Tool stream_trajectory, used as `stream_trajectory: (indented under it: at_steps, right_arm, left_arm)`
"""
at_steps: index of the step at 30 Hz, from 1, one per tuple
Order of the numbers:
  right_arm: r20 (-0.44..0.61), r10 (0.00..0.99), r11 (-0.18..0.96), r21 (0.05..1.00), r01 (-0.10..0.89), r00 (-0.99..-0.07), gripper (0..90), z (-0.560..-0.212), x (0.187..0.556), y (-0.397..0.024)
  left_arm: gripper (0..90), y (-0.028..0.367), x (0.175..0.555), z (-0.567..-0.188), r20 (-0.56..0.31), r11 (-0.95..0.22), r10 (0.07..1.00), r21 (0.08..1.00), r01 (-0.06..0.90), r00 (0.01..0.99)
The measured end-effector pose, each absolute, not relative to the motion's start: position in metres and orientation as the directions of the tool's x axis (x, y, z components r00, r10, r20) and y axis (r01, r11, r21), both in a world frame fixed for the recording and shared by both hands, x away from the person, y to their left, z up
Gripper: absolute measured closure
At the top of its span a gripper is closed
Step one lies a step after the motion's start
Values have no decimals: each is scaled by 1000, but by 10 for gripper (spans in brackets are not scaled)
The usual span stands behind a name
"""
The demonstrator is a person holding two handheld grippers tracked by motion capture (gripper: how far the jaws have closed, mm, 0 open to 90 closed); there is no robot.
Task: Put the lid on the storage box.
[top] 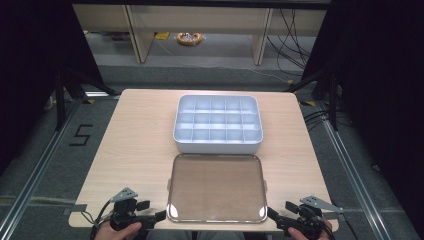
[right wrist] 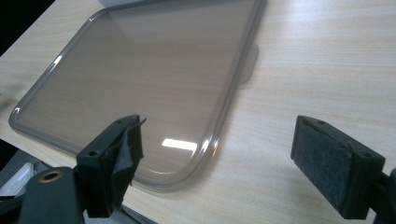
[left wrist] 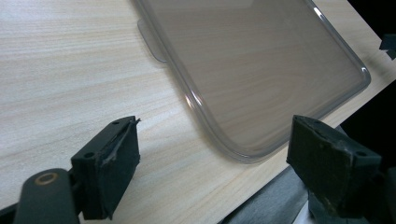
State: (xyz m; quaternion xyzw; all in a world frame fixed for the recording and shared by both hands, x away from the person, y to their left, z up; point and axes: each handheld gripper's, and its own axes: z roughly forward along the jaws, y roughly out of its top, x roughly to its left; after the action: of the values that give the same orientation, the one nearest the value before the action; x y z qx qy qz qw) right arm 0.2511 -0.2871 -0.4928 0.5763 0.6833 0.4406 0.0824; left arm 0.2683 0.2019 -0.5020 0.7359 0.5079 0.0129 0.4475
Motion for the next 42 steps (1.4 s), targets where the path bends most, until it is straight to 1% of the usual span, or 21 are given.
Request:
stream_trajectory:
  at_steps: [2,3,5,9,13,16,20,21,22,23,24,26,29,30,31,32,33,36,38,39,42]
  right_arm:
    - [369,864,-24,710,704,-343,178,-493,252,-290]
    - [413,860,-70,680,730,-301,178,-493,251,-288]
    - [378,861,-37,712,701,-340,178,-495,254,-291]
    - [384,869,-44,687,725,-312,176,-493,252,-291]
    - [415,839,-53,706,707,-352,168,-494,254,-292]
    - [450,837,-97,680,727,-310,169,-493,252,-288]
    - [481,818,-119,678,725,-315,169,-493,254,-288]
    - [521,798,-146,656,741,-303,169,-493,254,-286]
    - [494,801,-115,680,724,-337,169,-496,256,-288]
    - [514,799,-131,653,746,-311,171,-494,255,-284]
    - [480,807,-103,688,719,-344,174,-497,258,-285]
    - [473,807,-94,693,715,-353,180,-500,261,-284]
    - [519,794,-128,649,750,-315,205,-499,264,-277]
    - [499,798,-102,664,741,-337,217,-501,269,-277]
    - [499,798,-102,664,741,-337,217,-501,269,-277]
    - [483,804,-91,678,730,-348,220,-502,271,-277]
    - [520,795,-122,643,756,-314,225,-499,270,-273]
    - [489,803,-84,659,748,-341,234,-502,276,-272]
    - [507,803,-101,632,768,-312,239,-502,278,-269]
    - [484,811,-85,653,753,-329,249,-503,281,-271]
    - [470,821,-79,655,751,-323,256,-504,285,-272]
  left_arm:
    - [161,201,269,-502,-443,-78,757,669,739,481]
    - [161,201,269,-503,-442,-81,756,669,739,483]
    - [161,201,269,-503,-445,-81,753,669,739,485]
    - [161,201,269,-502,-443,-85,750,671,736,491]
    - [161,199,268,-502,-445,-83,747,675,734,494]
    - [161,199,269,-502,-441,-89,748,674,733,497]
    - [161,200,270,-501,-442,-77,752,678,731,489]
    - [172,200,270,-501,-445,-77,749,678,731,491]
    - [179,200,270,-501,-448,-77,747,676,733,492]
    - [195,198,271,-501,-463,-69,739,670,739,489]
    - [205,198,272,-501,-463,-78,732,671,737,499]
    - [212,194,275,-501,-460,-80,733,673,735,501]
    - [261,191,280,-503,-458,-82,739,667,740,494]
    - [330,191,281,-503,-468,-73,736,664,744,490]
    - [330,191,282,-503,-468,-73,737,663,745,489]
    - [370,191,284,-503,-456,-74,745,669,740,487]
    - [382,190,286,-503,-442,-78,756,673,736,484]
    - [387,188,292,-505,-437,-87,759,667,740,483]
    - [400,186,295,-506,-438,-97,756,659,746,486]
    - [403,185,301,-510,-415,-129,737,689,713,534]
    - [408,184,304,-511,-397,-157,738,685,711,545]
